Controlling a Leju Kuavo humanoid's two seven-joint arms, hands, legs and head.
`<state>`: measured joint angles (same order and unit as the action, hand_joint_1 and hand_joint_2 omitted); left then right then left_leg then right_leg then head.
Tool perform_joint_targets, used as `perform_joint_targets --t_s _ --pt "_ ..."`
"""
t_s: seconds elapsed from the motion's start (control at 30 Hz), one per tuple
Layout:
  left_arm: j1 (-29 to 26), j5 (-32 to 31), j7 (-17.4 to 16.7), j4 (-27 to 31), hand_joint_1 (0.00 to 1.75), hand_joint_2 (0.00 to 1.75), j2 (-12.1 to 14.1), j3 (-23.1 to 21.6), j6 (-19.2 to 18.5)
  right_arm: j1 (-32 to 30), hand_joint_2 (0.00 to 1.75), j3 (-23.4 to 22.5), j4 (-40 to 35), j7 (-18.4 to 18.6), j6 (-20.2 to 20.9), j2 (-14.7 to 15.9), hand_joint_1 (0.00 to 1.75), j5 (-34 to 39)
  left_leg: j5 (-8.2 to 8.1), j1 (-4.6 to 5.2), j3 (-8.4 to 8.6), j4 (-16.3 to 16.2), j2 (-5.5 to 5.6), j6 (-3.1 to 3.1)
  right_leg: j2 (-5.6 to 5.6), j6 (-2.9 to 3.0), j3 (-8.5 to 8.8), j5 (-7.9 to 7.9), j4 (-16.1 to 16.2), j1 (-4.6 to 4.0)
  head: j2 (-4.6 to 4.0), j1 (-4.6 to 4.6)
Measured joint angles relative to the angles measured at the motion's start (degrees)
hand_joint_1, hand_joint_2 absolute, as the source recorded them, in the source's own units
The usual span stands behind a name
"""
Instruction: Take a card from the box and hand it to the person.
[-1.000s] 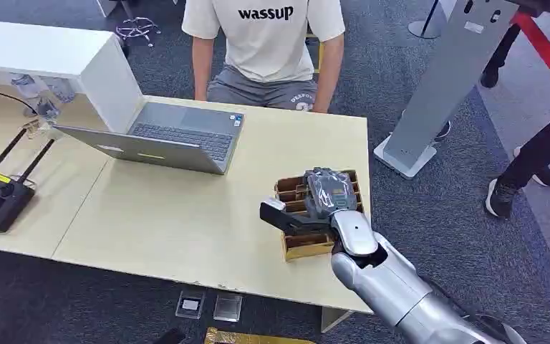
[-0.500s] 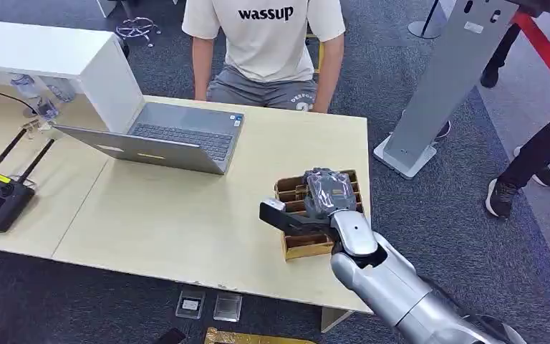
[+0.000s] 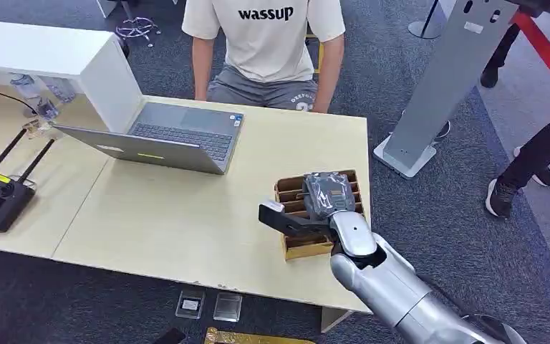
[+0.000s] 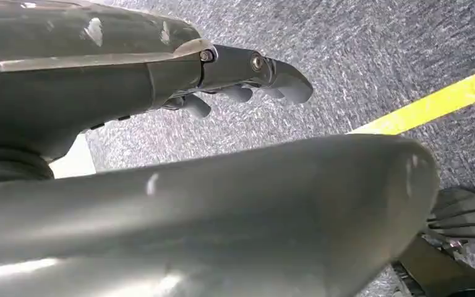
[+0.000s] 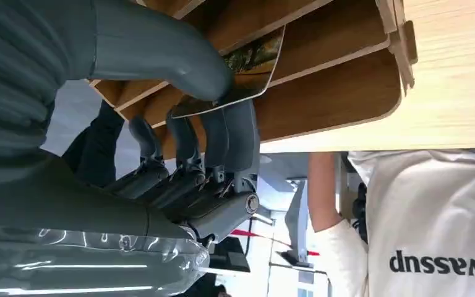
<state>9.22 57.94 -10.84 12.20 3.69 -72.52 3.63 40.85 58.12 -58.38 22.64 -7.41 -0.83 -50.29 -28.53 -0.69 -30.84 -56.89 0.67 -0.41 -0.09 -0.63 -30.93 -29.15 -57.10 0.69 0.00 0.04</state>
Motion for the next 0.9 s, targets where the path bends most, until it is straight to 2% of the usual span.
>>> perform_joint_targets --t_s 0.17,0.23,0.3,0.37,0.4,0.9 --pt "-0.02 0.11 0.0 0.0 0.0 0.0 0.0 0.0 0.04 0.06 1.75 0.02 0.04 -0.31 -0.02 -0.02 1.36 -0.09 0.01 0.0 0.0 0.0 0.0 0.0 0.0 0.02 0.0 0.01 0.0 0.0 0.0 0.0" --pt "-0.02 0.15 0.02 0.0 0.0 0.0 0.0 0.0 0.07 0.07 1.75 0.02 0.04 -0.33 -0.06 0.0 1.43 -0.09 0.01 0.0 0.0 0.0 0.0 0.0 0.0 0.02 0.0 0.01 0.0 0.0 0.0 0.0" --pt "-0.02 0.15 0.02 0.0 0.0 0.0 0.0 0.0 0.04 0.08 1.75 0.02 0.04 -0.33 -0.09 0.0 1.62 -0.09 0.01 0.0 0.0 0.0 0.0 0.0 0.0 0.02 0.0 0.01 0.0 0.0 0.0 0.0" --pt "-0.02 0.15 0.2 0.0 0.0 0.0 0.0 0.0 -0.35 0.08 1.75 0.02 0.04 -0.37 -0.09 0.0 1.68 -0.09 0.01 0.0 0.0 0.0 0.0 0.0 0.0 0.02 0.0 0.01 0.0 0.0 0.0 0.0" --pt "-0.02 0.15 0.42 0.0 0.0 1.75 0.0 0.0 -0.5 0.1 1.75 0.02 0.04 -0.46 -0.11 0.0 1.71 -0.09 0.01 0.0 0.0 0.0 0.0 0.0 0.0 0.02 0.0 0.01 0.0 0.0 0.0 0.0" --pt "-0.03 0.18 1.49 0.0 0.0 1.75 0.0 -0.15 -1.03 0.16 1.75 0.0 0.13 -0.63 -0.35 -0.02 1.75 -0.09 0.01 0.0 0.0 0.0 0.0 0.0 0.0 0.02 0.0 0.01 0.0 0.0 0.0 0.0"
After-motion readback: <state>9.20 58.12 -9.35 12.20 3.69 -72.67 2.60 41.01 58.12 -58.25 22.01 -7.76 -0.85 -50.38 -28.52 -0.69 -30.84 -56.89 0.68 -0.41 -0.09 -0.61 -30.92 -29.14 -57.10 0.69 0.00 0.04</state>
